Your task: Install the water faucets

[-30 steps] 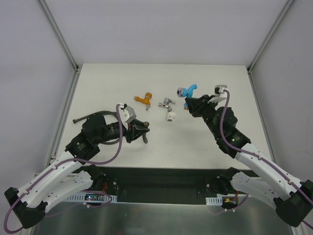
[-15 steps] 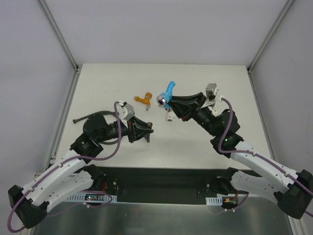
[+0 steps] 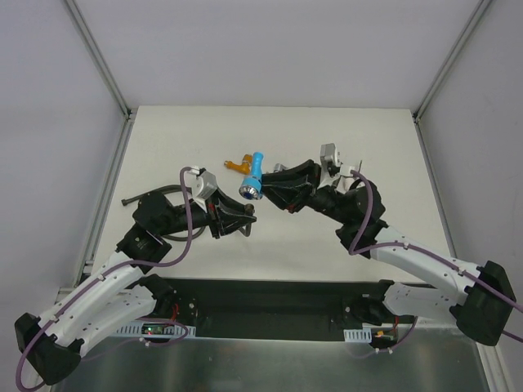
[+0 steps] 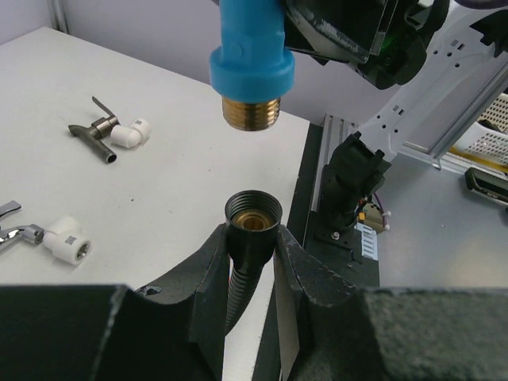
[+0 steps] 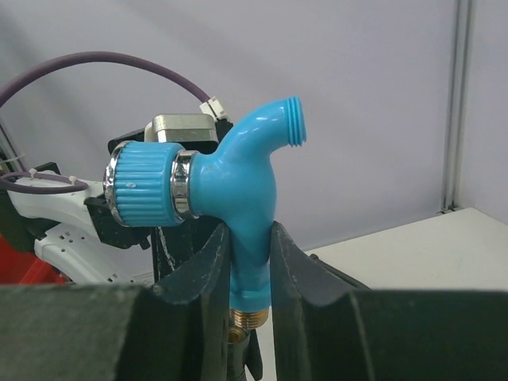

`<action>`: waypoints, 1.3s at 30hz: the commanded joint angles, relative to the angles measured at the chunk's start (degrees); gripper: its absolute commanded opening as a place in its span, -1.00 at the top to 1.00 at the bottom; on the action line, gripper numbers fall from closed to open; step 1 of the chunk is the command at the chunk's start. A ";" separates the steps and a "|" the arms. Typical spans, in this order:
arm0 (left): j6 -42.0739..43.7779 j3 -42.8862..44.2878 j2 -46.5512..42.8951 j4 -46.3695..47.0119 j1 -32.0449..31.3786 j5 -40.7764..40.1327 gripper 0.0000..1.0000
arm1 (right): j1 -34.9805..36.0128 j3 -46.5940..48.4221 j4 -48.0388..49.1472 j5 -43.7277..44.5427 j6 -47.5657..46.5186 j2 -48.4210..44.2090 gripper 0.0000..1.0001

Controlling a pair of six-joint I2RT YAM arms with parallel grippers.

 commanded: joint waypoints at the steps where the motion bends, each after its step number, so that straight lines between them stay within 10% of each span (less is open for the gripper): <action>1: -0.72 -0.06 -0.96 4.46 0.47 2.37 1.00 | 0.63 2.81 9.75 -4.27 1.43 1.34 0.97; 39: -0.36 -0.59 -4.30 5.69 0.47 3.25 1.00 | 2.39 1.32 20.22 -10.25 6.79 8.12 0.97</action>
